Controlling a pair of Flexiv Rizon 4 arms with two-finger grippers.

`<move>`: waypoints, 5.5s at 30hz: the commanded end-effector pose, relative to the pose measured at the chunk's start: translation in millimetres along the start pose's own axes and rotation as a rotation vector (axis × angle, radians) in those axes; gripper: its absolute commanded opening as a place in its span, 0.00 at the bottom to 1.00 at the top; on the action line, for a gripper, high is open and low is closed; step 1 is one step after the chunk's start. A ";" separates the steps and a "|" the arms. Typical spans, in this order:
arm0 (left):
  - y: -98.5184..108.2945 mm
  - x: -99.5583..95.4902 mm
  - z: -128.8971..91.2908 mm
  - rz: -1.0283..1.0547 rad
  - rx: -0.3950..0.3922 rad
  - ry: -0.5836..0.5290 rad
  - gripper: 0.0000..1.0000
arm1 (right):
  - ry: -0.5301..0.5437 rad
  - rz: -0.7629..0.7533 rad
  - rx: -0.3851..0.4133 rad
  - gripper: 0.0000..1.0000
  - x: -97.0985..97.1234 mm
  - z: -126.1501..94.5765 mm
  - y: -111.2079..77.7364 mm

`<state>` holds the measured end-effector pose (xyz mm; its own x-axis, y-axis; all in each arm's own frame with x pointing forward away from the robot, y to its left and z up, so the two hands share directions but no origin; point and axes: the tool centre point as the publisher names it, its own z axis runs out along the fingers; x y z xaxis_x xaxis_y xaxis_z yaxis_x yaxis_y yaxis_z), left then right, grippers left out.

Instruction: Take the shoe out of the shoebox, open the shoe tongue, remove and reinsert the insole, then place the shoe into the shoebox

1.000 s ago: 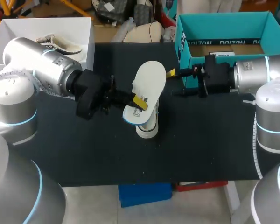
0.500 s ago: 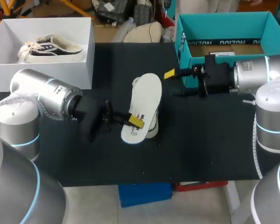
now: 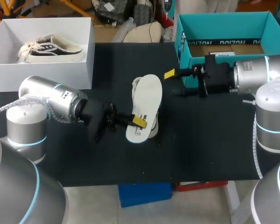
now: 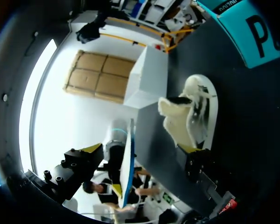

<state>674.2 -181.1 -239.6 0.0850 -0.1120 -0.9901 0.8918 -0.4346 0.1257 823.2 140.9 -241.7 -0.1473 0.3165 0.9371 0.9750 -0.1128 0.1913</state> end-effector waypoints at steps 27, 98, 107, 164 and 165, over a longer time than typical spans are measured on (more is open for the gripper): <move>31.8 14.4 -14.6 -0.006 -0.077 -0.014 0.00 | 0.001 0.000 -0.003 1.00 -0.5 1.1 -0.6; 31.8 14.4 -14.6 -0.006 -0.077 -0.014 0.00 | 0.060 0.113 0.034 0.00 1.9 83.4 -28.0; 31.8 14.4 -14.6 -0.006 -0.077 -0.014 0.00 | 0.051 0.117 0.021 0.00 2.6 80.3 -26.2; 54.3 -121.2 -34.9 -0.217 -0.063 1.190 1.00 | 0.051 0.117 0.021 0.00 2.6 80.3 -26.2; 53.3 -122.3 -31.3 -0.200 -0.082 1.265 1.00 | 0.051 0.117 0.021 0.00 2.6 80.3 -26.2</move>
<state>728.0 -154.5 -120.8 0.2286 0.7994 -0.5556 0.9581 -0.2860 -0.0173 810.6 219.3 -267.5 -0.0417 0.2516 0.9669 0.9893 -0.1253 0.0753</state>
